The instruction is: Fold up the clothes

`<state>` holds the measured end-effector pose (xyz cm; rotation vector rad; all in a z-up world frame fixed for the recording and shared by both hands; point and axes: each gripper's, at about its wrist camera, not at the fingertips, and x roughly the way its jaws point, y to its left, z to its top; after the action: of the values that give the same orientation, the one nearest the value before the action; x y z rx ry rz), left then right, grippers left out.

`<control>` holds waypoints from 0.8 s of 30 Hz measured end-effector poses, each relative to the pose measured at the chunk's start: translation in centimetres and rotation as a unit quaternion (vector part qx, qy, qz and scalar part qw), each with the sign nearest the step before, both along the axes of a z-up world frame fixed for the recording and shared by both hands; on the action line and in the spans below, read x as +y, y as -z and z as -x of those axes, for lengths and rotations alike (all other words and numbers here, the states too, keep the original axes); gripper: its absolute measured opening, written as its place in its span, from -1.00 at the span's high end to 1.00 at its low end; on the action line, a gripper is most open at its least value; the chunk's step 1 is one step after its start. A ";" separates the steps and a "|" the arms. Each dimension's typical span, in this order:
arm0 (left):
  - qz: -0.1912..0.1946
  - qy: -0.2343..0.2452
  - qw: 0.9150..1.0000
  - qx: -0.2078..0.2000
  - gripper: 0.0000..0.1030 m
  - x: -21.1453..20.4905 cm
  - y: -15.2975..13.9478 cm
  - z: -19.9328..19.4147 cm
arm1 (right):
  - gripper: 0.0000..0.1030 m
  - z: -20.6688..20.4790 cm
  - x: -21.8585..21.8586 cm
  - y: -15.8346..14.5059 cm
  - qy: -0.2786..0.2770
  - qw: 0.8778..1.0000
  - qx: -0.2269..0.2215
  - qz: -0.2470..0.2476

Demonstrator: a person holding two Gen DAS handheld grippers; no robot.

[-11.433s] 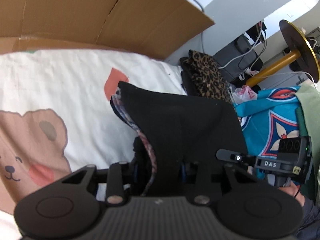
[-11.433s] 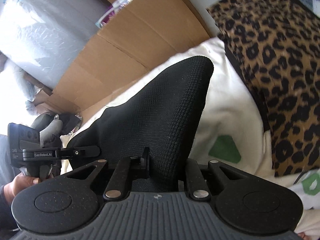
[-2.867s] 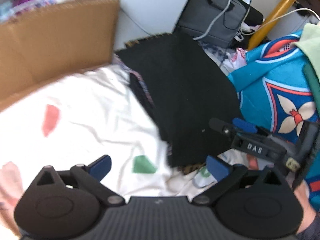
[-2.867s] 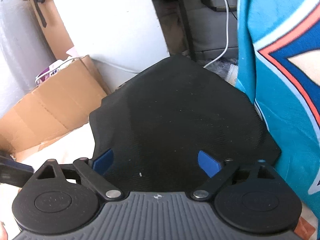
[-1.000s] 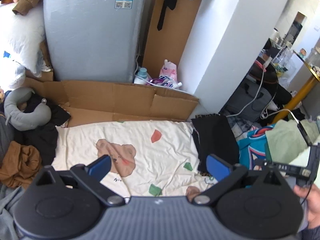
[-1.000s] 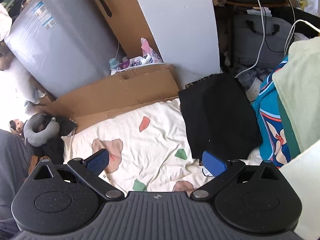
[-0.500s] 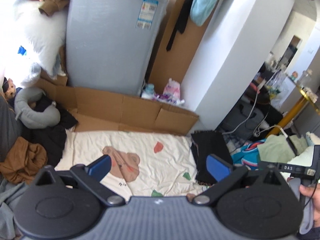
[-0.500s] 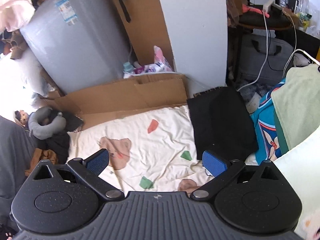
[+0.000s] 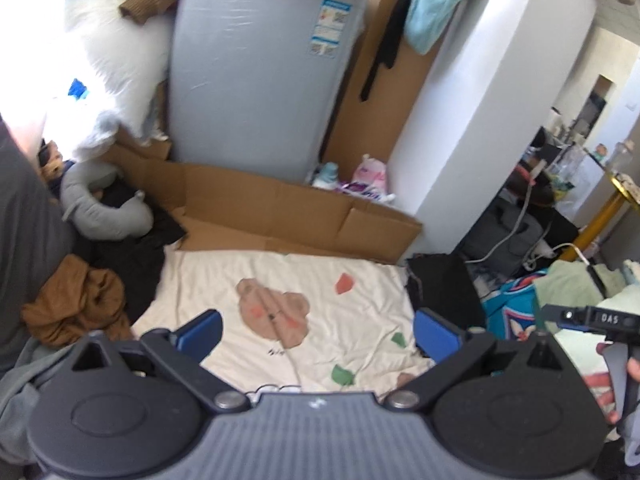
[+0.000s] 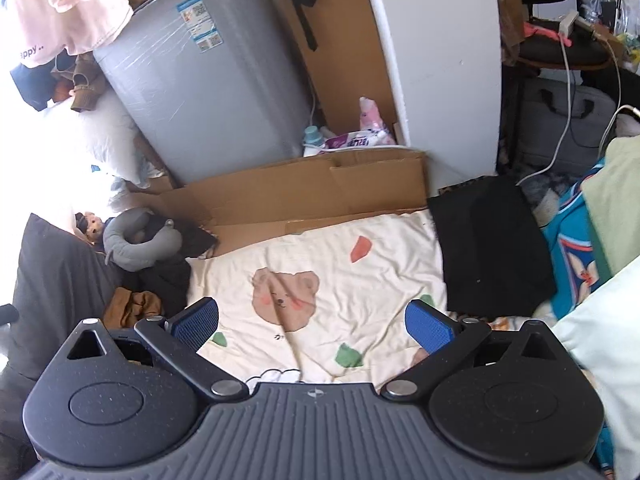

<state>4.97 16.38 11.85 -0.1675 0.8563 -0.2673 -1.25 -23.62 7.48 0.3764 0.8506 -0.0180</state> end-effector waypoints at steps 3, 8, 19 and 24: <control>-0.002 -0.015 1.000 0.009 -0.99 0.4 1.1 0.7 | -0.99 0.0 1.4 0.9 -0.012 1.000 0.005 -0.001; -0.013 -0.038 0.999 0.021 -0.99 0.6 2.5 1.7 | -0.99 1.0 3.2 2.0 -0.022 1.000 0.008 -0.021; -0.014 -0.054 0.998 0.023 -0.99 -2.1 4.7 2.5 | -0.99 3.1 4.1 4.3 -0.009 1.000 0.010 0.014; -0.009 -0.047 0.998 0.031 -0.99 -4.3 6.0 2.4 | -0.99 3.3 4.1 5.1 -0.011 0.999 0.016 0.033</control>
<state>2.58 12.05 5.81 -0.1991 0.9097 -0.1660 -4.55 -19.47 2.40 0.3060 0.8831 -0.0308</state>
